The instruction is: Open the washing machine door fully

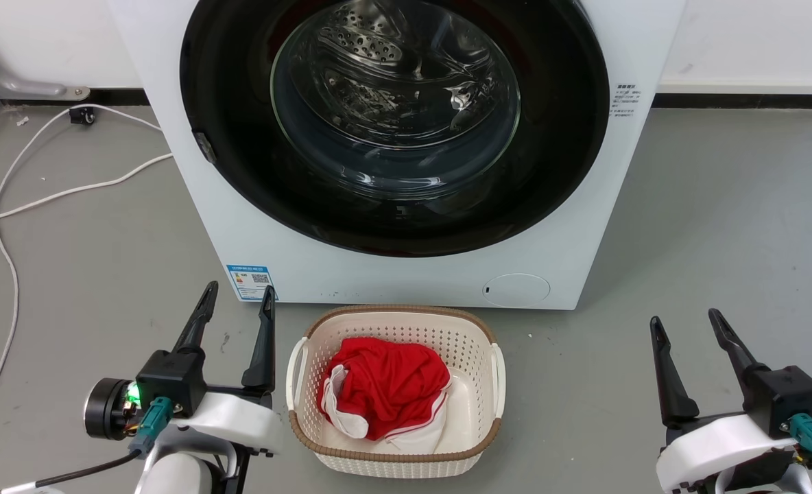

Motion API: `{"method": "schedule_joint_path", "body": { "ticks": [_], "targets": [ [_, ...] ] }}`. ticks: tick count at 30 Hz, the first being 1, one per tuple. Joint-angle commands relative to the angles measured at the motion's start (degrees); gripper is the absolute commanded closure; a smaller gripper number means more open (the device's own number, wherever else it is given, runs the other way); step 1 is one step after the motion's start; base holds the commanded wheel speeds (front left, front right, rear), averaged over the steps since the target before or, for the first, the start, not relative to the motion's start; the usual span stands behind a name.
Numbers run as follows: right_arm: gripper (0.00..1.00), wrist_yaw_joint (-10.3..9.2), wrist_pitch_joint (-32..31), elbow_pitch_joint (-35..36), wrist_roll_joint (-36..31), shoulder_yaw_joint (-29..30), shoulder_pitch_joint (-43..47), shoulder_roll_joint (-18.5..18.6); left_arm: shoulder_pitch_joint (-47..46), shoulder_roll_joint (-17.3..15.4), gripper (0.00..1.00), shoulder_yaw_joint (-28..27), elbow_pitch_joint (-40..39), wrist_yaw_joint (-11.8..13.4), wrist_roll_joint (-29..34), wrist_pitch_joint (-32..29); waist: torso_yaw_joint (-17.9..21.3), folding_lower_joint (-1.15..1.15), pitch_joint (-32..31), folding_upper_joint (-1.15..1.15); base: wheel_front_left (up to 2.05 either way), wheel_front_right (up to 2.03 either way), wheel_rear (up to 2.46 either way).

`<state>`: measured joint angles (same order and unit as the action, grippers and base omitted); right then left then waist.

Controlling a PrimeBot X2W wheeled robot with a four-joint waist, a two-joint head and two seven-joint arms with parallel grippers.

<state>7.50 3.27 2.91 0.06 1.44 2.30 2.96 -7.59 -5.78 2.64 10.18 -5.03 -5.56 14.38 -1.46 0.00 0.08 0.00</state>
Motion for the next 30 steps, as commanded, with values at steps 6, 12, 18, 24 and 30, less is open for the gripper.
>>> {"method": "schedule_joint_path", "body": {
  "ticks": [6,12,18,24,30],
  "targets": [
    [0.00,-0.03,0.83,0.29,-2.39,-0.29,0.23,-0.15,-0.68,-0.02,0.00,0.12,0.31,-0.02,2.29,0.98,-0.05,0.00,-0.02,0.00,0.00,0.00,0.00],
    [0.00,-0.03,0.86,-0.42,-1.22,-0.51,-0.35,-0.15,-0.41,0.08,0.00,-0.23,0.60,0.02,1.43,0.91,0.08,0.00,0.12,0.00,0.00,0.00,0.00],
    [0.00,-0.03,0.87,-0.86,-0.99,-0.69,-0.63,-0.15,-0.32,0.03,0.00,-0.40,0.62,-0.13,1.19,0.91,0.13,0.00,0.15,0.00,0.00,0.00,0.00],
    [1.00,-0.03,0.49,-1.63,0.84,-0.53,-0.52,-0.15,0.04,0.11,0.00,-0.31,0.71,-0.22,1.02,0.91,0.12,0.00,0.12,0.00,0.00,0.00,0.00],
    [1.00,-0.03,0.79,-2.38,3.63,-0.71,-0.86,-0.15,0.09,0.16,0.00,-0.40,0.71,-0.27,0.85,0.91,0.11,0.00,0.11,0.00,0.00,0.00,0.00]
  ]
}}
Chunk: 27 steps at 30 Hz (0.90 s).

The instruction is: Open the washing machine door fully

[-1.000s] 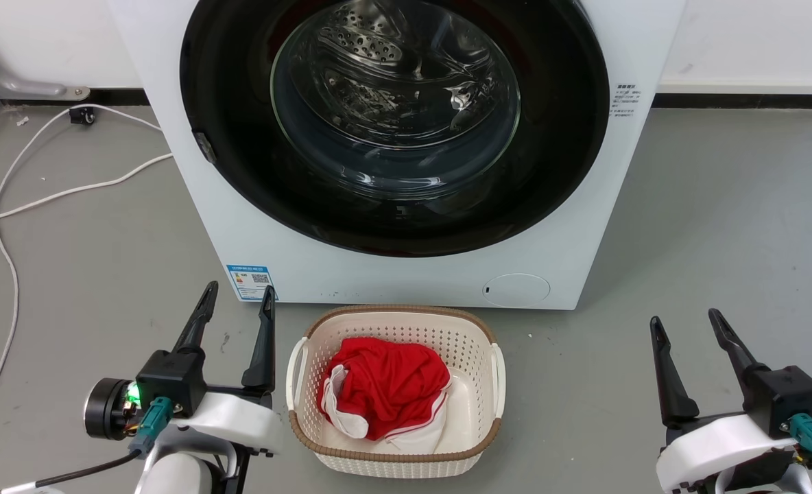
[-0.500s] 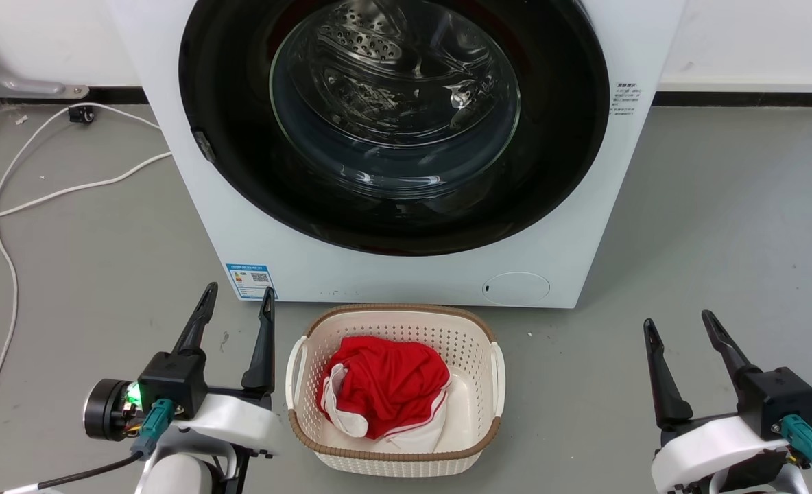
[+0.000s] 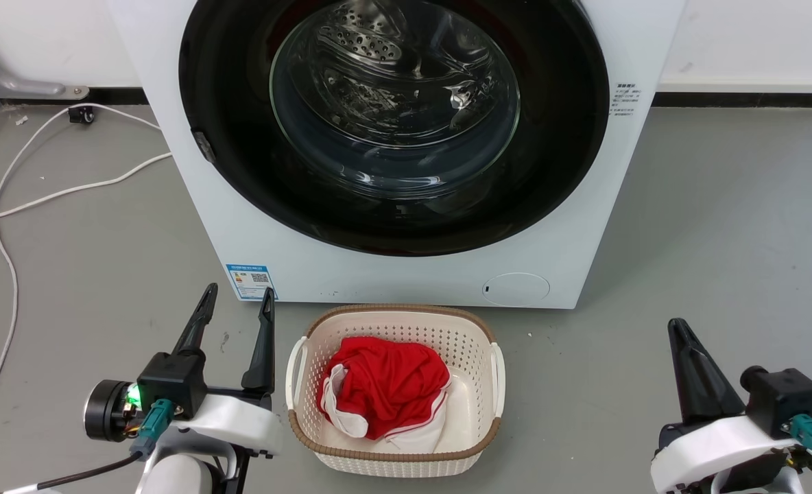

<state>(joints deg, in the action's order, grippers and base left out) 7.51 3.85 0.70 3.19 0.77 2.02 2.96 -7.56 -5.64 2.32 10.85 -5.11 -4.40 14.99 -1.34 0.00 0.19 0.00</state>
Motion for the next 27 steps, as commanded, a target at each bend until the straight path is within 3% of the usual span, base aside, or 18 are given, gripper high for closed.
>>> {"method": "schedule_joint_path", "body": {
  "ticks": [1,4,17,20,27],
  "targets": [
    [1.00,-0.04,0.44,-0.25,1.31,0.09,-0.73,-0.15,0.05,0.02,0.00,-0.12,0.02,-0.19,-0.30,0.29,-0.01,0.00,0.01,0.00,0.00,0.00,0.00],
    [1.00,-0.04,1.91,-1.06,11.43,0.75,-1.01,-0.16,0.02,0.09,0.00,-0.18,-0.12,-0.17,-0.29,0.28,0.04,0.00,0.05,0.00,0.00,0.00,0.00],
    [1.00,-0.02,6.93,-9.35,80.67,-0.63,-8.72,-0.14,-0.61,0.52,0.00,-0.70,-0.78,0.04,-0.92,0.23,0.74,0.00,1.27,0.00,0.00,0.00,0.00],
    [1.00,-0.02,5.88,-10.80,91.08,0.89,-12.10,-0.13,-1.13,0.64,0.00,-0.87,-1.02,-0.03,-0.88,0.23,0.88,0.00,1.93,0.00,0.00,0.00,0.00],
    [1.00,-0.02,1.98,-17.32,102.13,3.30,-23.03,3.75,-2.29,0.78,0.00,-1.11,-1.96,-0.28,-0.99,0.23,0.99,0.00,4.45,0.00,0.00,0.00,0.00]
  ]
}}
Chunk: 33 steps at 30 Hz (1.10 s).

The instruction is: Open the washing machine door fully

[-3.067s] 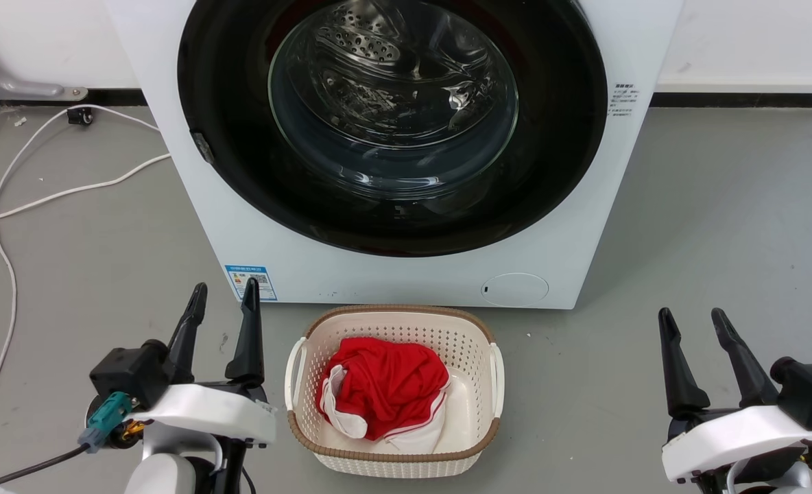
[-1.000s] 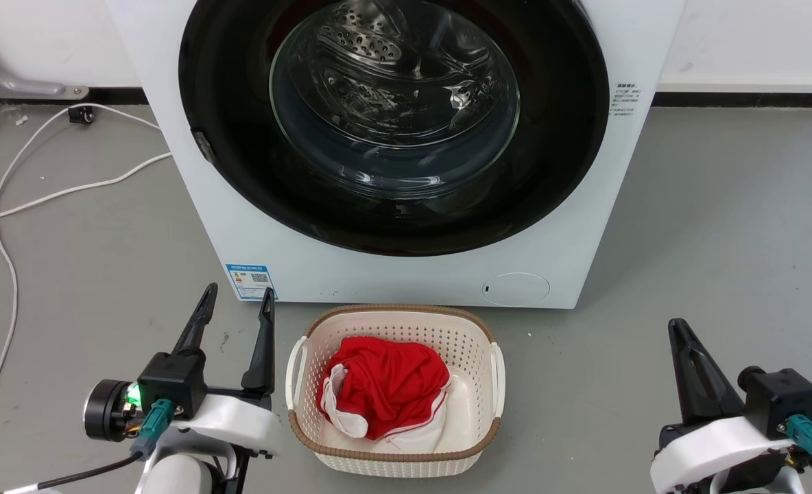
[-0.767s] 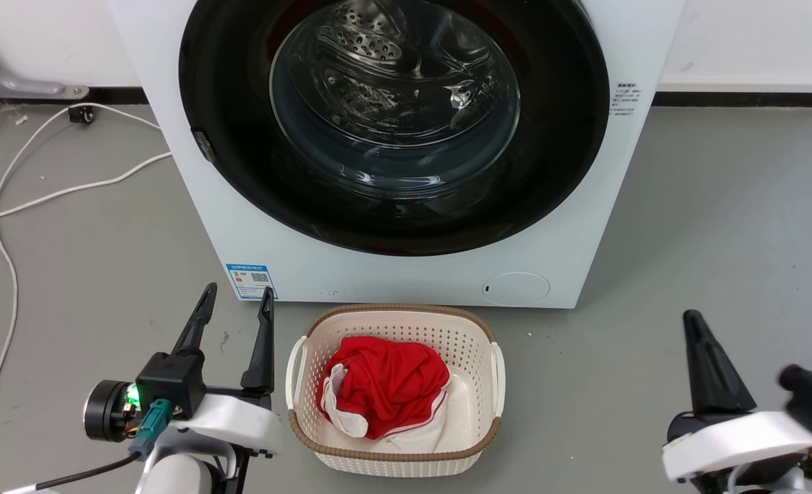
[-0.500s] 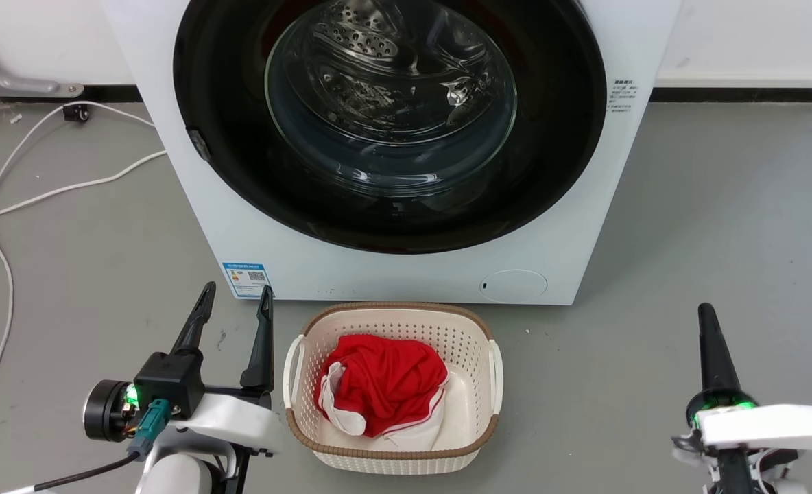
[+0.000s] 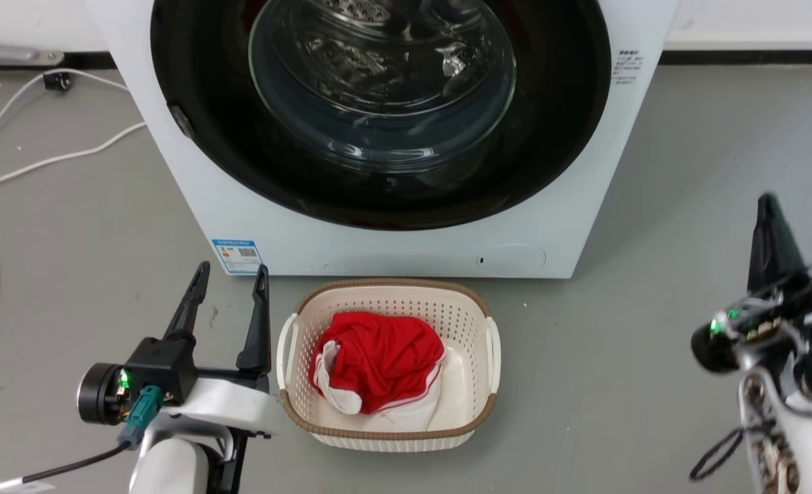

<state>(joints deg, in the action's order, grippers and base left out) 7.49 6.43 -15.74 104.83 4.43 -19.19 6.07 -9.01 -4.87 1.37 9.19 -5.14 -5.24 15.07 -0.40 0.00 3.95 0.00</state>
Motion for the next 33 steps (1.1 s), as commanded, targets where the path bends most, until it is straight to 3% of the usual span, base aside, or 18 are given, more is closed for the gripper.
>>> {"method": "schedule_joint_path", "body": {
  "ticks": [1,9,19,24,33],
  "targets": [
    [1.00,0.00,-1.08,-2.30,1.20,-1.14,-3.54,1.49,-1.03,0.02,0.00,-0.22,-0.50,-0.19,-0.22,0.16,0.07,0.00,1.25,0.00,0.00,0.00,0.00],
    [1.00,0.00,-2.97,-13.28,5.68,-6.11,-18.56,8.16,-2.99,0.11,0.00,-0.55,-1.95,-0.68,-0.45,0.16,-0.42,0.00,5.50,0.00,0.00,0.00,0.00],
    [1.00,0.00,-6.80,-31.23,5.65,-18.09,-41.71,16.77,-6.13,0.15,0.00,-0.35,-4.45,-1.33,-0.42,0.16,-2.15,0.00,11.54,0.00,0.00,0.00,0.00],
    [1.00,0.00,-10.89,-39.74,3.71,-24.90,-52.36,18.05,-7.80,0.26,0.00,0.12,-5.73,-1.69,-0.45,0.15,-3.03,0.00,14.35,0.00,0.00,0.00,0.00],
    [1.00,0.00,-18.77,-51.11,-0.76,-34.00,-64.57,15.76,-9.66,0.50,0.00,0.72,-7.26,-1.97,-0.76,0.15,-4.27,0.00,17.52,0.00,0.00,0.00,0.00]
  ]
}}
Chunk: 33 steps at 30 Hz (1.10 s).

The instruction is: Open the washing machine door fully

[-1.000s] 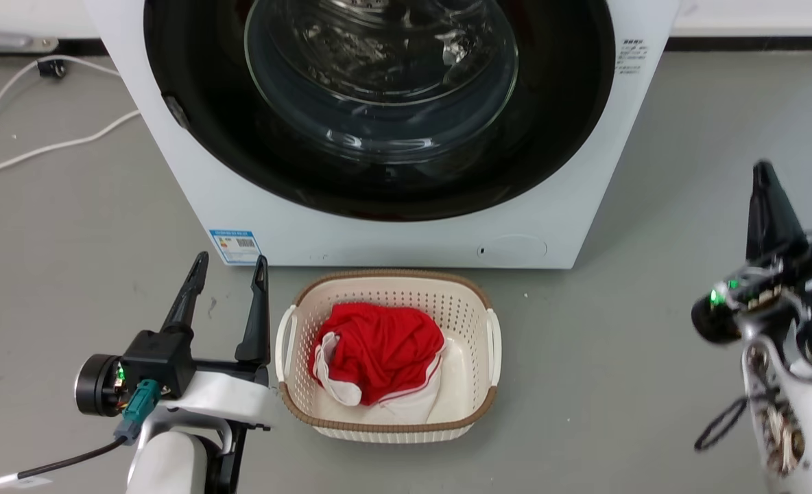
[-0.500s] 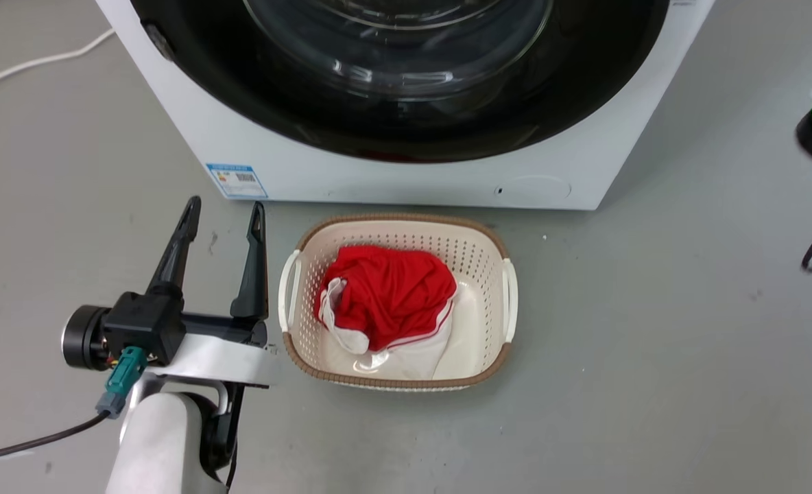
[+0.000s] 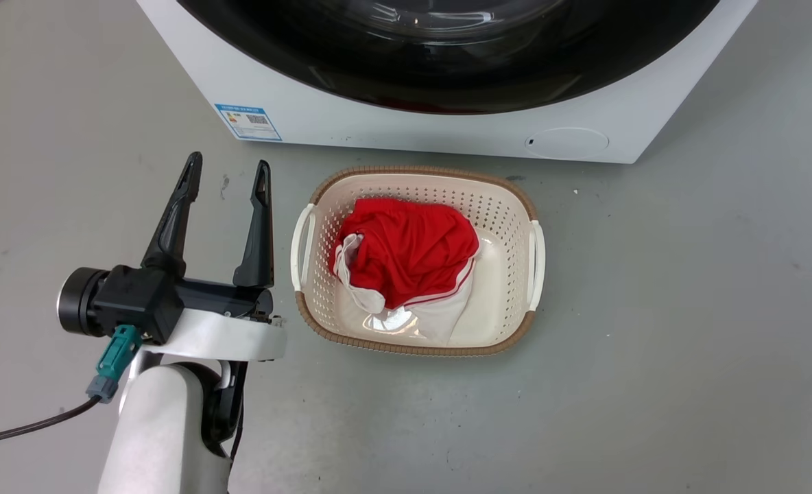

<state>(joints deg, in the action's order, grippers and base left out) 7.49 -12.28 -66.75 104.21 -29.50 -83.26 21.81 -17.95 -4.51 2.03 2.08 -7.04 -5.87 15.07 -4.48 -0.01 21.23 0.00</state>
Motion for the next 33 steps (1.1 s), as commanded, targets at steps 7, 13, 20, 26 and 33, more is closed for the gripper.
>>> {"method": "schedule_joint_path", "body": {
  "ticks": [7,13,20,26,33],
  "targets": [
    [1.00,0.00,-2.68,-4.27,-1.88,-2.82,-4.96,-1.85,-1.42,0.21,0.00,-0.01,-0.89,-0.24,-0.11,0.15,-0.88,0.01,2.37,0.00,0.00,0.00,0.00],
    [1.00,0.00,-2.90,-5.62,-2.80,-3.71,-6.83,-2.23,-2.01,0.31,0.00,-0.13,-1.21,-0.30,-0.12,0.15,-1.22,0.01,3.83,0.00,0.00,0.00,0.00],
    [1.00,-0.01,-4.84,-6.40,-2.85,-4.16,-8.34,-2.87,-2.74,0.43,0.00,-0.26,-1.32,-0.35,-0.03,0.15,-1.36,0.01,5.19,0.00,0.00,0.00,0.00],
    [1.00,0.00,-8.72,-6.44,-2.48,-4.35,-8.97,-3.81,-3.31,0.40,0.00,-0.34,-1.18,-0.38,0.02,0.15,-1.33,0.01,6.01,0.00,0.00,0.00,0.00],
    [1.00,0.00,-13.74,-4.31,-0.99,-3.50,-7.08,-3.24,-3.53,0.42,0.00,-0.57,-0.97,-0.43,0.21,0.15,-1.07,0.01,5.85,0.00,0.00,0.00,0.00]
  ]
}}
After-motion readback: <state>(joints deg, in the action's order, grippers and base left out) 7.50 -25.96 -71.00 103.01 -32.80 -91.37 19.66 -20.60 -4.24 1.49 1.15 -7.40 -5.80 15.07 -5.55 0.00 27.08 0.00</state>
